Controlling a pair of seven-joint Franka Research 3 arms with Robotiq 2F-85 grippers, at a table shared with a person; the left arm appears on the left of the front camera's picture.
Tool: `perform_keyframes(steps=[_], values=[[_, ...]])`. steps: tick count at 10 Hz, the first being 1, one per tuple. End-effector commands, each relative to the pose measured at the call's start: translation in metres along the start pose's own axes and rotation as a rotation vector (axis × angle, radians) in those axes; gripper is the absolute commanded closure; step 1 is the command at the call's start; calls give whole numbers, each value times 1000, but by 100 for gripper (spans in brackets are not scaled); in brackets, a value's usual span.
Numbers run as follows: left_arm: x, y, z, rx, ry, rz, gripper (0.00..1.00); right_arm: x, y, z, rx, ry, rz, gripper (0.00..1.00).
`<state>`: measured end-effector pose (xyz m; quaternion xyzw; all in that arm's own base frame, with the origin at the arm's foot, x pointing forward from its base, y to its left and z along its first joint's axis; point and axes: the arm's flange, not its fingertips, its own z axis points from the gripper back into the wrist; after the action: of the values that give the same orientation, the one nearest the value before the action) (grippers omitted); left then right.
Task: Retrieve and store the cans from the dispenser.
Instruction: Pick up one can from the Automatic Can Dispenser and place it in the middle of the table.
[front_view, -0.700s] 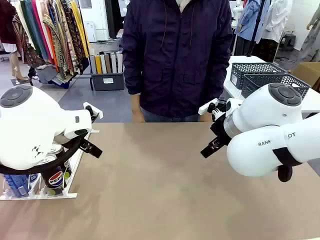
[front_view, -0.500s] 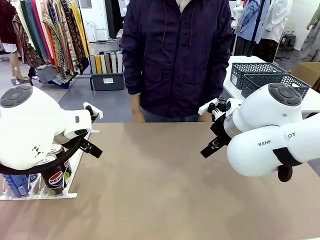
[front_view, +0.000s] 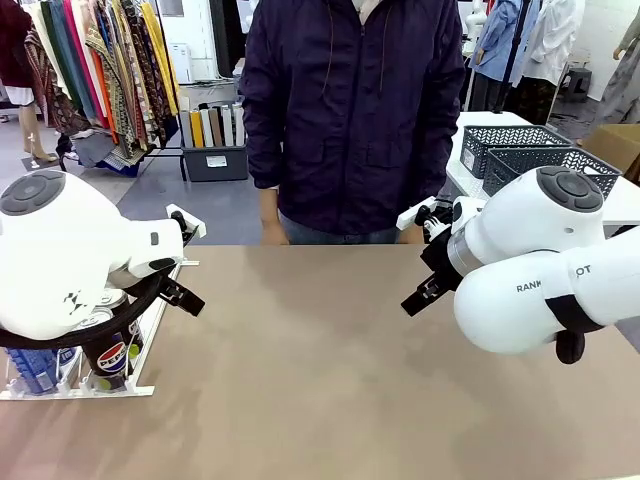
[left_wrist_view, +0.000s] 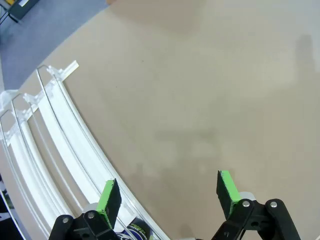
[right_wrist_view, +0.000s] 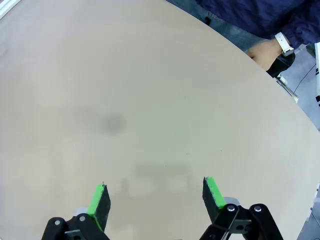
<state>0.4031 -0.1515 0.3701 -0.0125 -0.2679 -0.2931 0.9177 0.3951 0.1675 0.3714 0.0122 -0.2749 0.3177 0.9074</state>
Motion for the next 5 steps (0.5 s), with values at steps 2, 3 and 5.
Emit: perform_keyframes(steps=[2,3,5], values=[[0,0,0,0,0,-1,0,0,0,0,0,0,0,0],[0,0,0,0,0,-1,0,0,0,0,0,0,0,0],[0,0,0,0,0,-1,0,0,0,0,0,0,0,0]])
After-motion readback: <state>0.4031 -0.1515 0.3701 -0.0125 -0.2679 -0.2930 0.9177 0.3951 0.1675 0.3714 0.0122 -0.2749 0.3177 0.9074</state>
